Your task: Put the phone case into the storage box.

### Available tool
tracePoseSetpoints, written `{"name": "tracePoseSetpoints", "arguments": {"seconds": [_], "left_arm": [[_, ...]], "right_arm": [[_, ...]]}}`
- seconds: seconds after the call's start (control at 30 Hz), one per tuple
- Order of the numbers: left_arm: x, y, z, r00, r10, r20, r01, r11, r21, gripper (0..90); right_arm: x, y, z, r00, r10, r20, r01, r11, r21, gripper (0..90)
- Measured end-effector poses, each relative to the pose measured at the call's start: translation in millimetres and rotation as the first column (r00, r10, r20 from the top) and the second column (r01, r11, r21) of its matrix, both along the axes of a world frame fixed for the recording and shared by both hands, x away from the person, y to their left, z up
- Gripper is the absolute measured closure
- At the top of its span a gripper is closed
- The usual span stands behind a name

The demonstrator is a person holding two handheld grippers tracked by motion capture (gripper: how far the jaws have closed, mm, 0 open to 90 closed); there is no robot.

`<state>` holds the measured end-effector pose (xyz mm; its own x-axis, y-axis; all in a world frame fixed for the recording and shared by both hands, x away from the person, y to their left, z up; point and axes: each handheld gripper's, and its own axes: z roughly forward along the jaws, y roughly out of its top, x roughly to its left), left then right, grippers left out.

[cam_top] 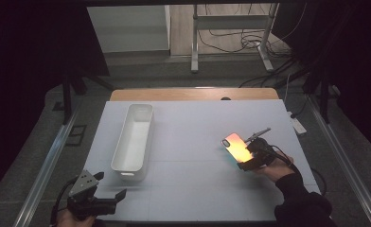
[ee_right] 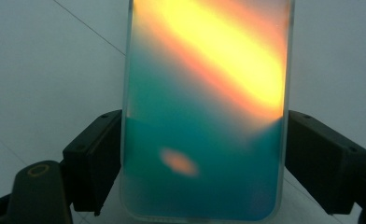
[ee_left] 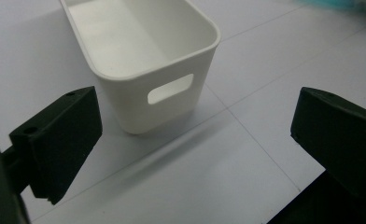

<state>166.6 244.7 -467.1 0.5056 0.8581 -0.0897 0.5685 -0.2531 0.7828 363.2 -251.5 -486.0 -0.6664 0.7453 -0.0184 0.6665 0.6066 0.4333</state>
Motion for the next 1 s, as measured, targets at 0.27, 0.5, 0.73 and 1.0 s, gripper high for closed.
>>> {"name": "tracePoseSetpoints", "arguments": {"seconds": [0.27, 0.5, 0.73, 1.0], "left_arm": [[0.9, -1.5, 0.6, 1.0000, -0.002, 0.002, 0.002, 0.9999, 0.016, 0.5], [0.7, -2.8, 3.3, 0.9999, -0.009, 0.007, 0.009, 0.9999, 0.006, 0.0], [1.2, -4.4, 4.7, 0.9995, -0.016, 0.026, 0.017, 0.9997, -0.017, 0.0], [2.4, -9.2, 9.3, 0.9981, -0.053, 0.033, 0.055, 0.9969, -0.056, 0.0]], "right_arm": [[-4.8, -3.9, 6.0, 0.9994, 0.025, 0.022, -0.026, 0.999, 0.040, 17.2], [-9.8, -7.6, 10.3, 0.9986, 0.036, 0.039, -0.039, 0.996, 0.078, 17.1], [-15.1, -8.6, 13.0, 0.9972, 0.058, 0.048, -0.063, 0.993, 0.098, 17.1], [-21.2, -9.3, 17.5, 0.9937, 0.090, 0.067, -0.098, 0.986, 0.133, 17.1]]}}
